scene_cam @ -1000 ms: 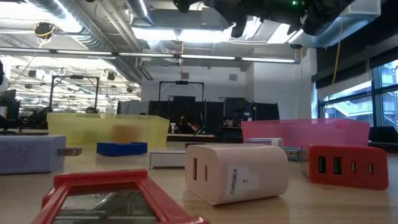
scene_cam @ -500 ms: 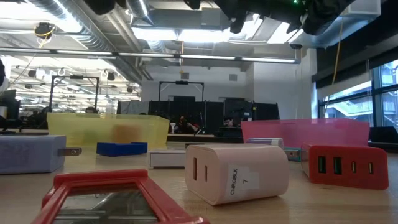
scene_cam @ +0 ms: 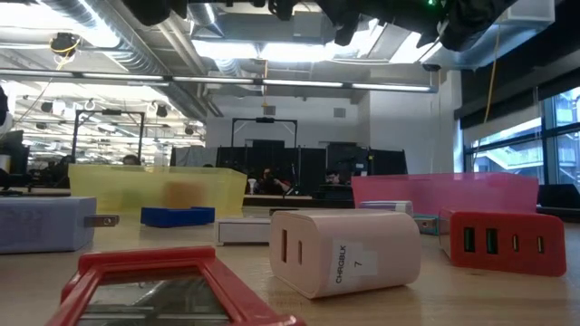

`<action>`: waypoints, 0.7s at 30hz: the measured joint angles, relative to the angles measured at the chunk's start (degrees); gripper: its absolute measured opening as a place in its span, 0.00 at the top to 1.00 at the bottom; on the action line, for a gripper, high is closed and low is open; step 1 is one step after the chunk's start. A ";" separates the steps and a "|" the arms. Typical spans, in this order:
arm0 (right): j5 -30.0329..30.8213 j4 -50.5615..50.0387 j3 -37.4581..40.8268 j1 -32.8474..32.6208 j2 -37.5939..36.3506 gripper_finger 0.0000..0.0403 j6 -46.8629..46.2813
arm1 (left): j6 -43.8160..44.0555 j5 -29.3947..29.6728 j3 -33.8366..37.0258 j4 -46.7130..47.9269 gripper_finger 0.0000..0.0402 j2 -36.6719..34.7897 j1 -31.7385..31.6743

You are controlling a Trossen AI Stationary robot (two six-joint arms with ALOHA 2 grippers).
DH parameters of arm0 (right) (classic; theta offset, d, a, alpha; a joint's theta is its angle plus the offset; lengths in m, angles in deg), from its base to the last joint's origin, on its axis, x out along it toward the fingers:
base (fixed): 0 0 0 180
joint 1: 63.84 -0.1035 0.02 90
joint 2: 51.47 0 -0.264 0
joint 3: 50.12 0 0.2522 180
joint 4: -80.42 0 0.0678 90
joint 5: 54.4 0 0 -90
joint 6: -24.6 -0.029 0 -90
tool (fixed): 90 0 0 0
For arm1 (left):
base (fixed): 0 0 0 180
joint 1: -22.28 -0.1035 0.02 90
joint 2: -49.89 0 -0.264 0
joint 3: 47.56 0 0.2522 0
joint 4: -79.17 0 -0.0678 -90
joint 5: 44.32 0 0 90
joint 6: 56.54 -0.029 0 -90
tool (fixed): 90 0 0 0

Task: Pick & Place Office items
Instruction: Put the right light purple charger adapter into the yellow bin

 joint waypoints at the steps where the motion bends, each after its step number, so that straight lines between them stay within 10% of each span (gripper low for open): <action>1: 0.02 -0.02 0.00 -0.02 0.00 0.44 0.00 | -0.27 -0.02 0.00 0.00 0.38 0.00 0.00; 13: 0.90 -0.36 -0.04 -0.03 -0.11 0.44 -0.28 | -1.48 0.28 0.04 0.22 0.67 0.07 0.02; 21: -0.36 -1.50 -0.02 -0.04 -0.17 0.37 -3.35 | -0.69 0.15 0.04 -0.73 0.67 0.04 0.19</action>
